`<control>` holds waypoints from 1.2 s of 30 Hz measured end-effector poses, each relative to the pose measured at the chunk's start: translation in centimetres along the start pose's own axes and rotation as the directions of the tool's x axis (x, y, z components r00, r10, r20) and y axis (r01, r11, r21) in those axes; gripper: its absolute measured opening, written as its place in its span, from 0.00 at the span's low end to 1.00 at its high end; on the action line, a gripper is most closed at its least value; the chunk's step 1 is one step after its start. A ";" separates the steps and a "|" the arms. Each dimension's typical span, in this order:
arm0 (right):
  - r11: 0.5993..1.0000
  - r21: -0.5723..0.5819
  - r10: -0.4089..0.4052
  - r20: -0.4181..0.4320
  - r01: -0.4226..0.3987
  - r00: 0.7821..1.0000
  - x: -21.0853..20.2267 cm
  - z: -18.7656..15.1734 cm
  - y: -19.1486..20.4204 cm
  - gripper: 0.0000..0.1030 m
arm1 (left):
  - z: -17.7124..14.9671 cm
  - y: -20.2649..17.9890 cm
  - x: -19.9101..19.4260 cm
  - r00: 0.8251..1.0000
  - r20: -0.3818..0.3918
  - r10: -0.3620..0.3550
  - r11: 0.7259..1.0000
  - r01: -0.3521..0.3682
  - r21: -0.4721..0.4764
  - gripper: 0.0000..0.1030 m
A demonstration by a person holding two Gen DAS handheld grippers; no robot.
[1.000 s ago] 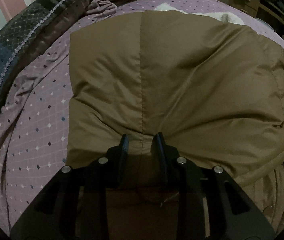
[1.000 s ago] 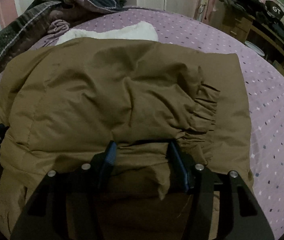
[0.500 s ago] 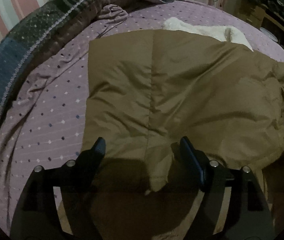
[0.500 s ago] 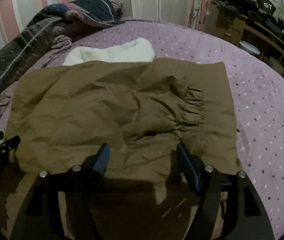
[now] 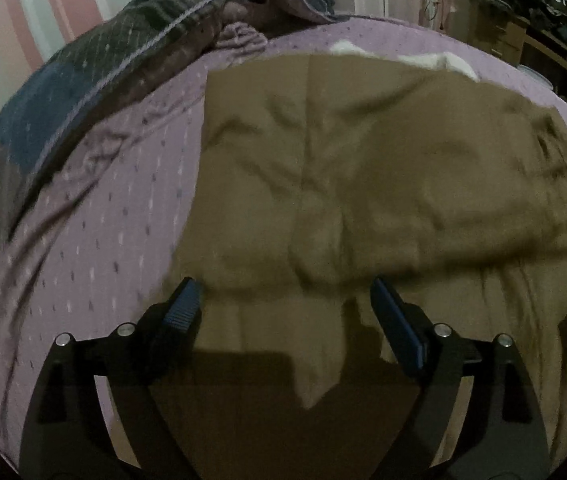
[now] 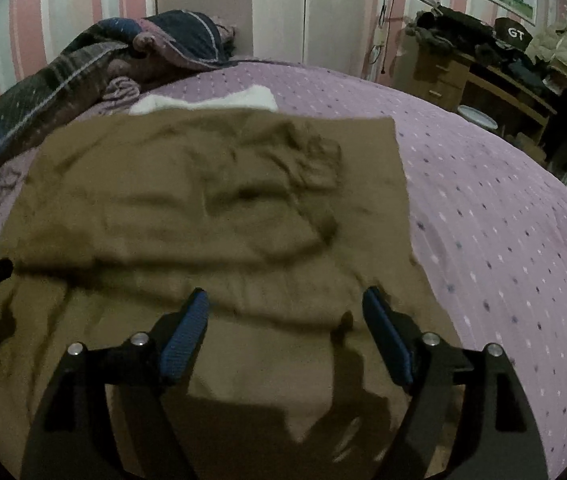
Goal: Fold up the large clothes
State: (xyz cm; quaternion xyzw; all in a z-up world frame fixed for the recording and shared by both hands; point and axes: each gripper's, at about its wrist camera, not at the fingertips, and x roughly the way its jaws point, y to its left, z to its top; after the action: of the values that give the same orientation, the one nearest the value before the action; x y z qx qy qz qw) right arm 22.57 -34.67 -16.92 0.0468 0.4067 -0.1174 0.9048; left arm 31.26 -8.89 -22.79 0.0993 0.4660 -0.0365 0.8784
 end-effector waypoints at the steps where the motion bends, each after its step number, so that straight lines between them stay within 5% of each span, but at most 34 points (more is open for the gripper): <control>1: 1.000 0.005 -0.004 0.008 0.004 1.000 -0.7 -1.0 -0.3 0.77 | -0.7 -0.1 -0.1 1.000 -0.005 0.001 1.000 -0.001 0.012 0.84; 4: 0.999 0.036 0.000 0.022 -0.001 1.000 -2.5 -3.3 -1.0 0.77 | -2.5 -1.2 -0.7 1.000 -0.023 0.015 0.996 -0.013 0.086 0.84; 8: 0.996 0.081 0.021 0.045 -0.025 0.999 -4.6 -5.9 -1.6 0.80 | -3.6 -1.4 -1.8 0.998 -0.047 -0.041 0.998 0.043 0.036 0.90; 13: 0.997 0.003 0.073 0.059 -0.073 0.996 -5.6 -6.8 0.3 0.83 | -5.0 -1.3 -1.9 0.998 -0.052 -0.027 0.996 0.031 0.087 0.92; 18: 0.997 -0.030 0.067 0.031 -0.066 0.997 -5.8 -8.5 0.7 0.87 | -5.8 1.6 -2.6 0.991 -0.122 -0.055 0.998 0.053 -0.024 0.94; 22: 0.998 -0.013 0.059 0.003 -0.059 0.998 -6.5 -9.4 0.3 0.87 | -6.4 2.8 -5.2 0.995 -0.086 0.049 0.999 -0.049 0.000 0.94; 31: 0.998 -0.064 0.000 -0.027 -0.002 1.000 -9.2 -10.9 0.8 0.89 | -8.7 6.4 -9.8 0.998 -0.062 0.031 0.997 -0.036 -0.071 0.94; 36: 0.996 -0.071 -0.066 -0.055 0.062 0.996 -10.7 -11.5 0.5 0.89 | -10.6 8.8 -8.9 0.991 -0.136 -0.007 0.989 -0.013 -0.145 0.94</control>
State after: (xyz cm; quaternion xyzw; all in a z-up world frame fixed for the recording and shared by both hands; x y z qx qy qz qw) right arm 7.50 -30.23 -16.63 0.0057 0.4375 -0.1309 0.8897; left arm 19.05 1.62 -20.00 0.0382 0.5262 0.0059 0.8495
